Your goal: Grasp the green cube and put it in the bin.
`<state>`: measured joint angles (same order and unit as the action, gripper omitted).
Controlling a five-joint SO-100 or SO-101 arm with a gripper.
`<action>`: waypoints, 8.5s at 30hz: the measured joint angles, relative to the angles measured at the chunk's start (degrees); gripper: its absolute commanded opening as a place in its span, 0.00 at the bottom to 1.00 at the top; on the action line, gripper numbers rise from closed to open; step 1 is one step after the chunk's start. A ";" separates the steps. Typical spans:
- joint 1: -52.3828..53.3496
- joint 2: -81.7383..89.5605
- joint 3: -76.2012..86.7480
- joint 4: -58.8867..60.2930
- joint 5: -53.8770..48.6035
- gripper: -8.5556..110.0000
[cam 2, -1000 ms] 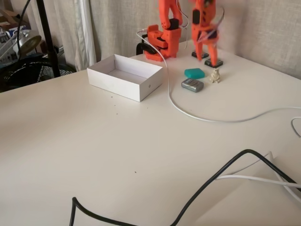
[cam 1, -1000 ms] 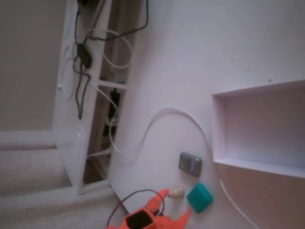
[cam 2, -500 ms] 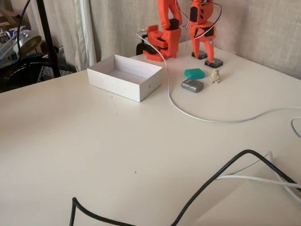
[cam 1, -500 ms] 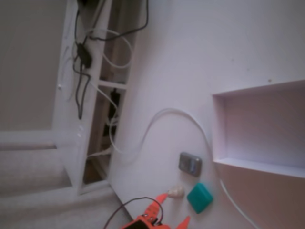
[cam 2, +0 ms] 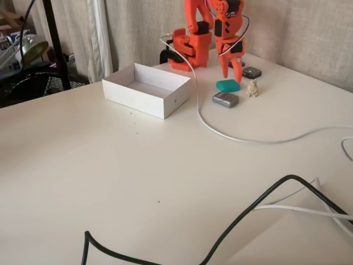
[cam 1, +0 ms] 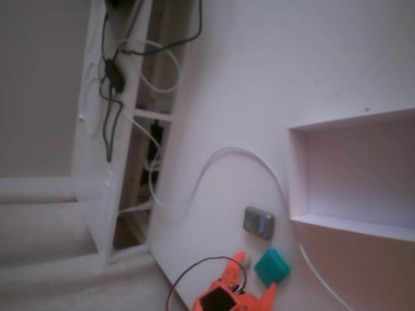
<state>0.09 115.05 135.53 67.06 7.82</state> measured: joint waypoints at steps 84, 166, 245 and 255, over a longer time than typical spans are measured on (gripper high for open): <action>1.93 1.14 -5.54 -8.96 -7.82 0.00; -10.46 74.09 33.13 -1.05 -5.80 0.31; -10.37 74.09 35.51 3.78 -7.91 0.00; -10.37 74.09 35.51 3.78 -7.91 0.00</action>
<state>-10.28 189.14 171.04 70.84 -0.09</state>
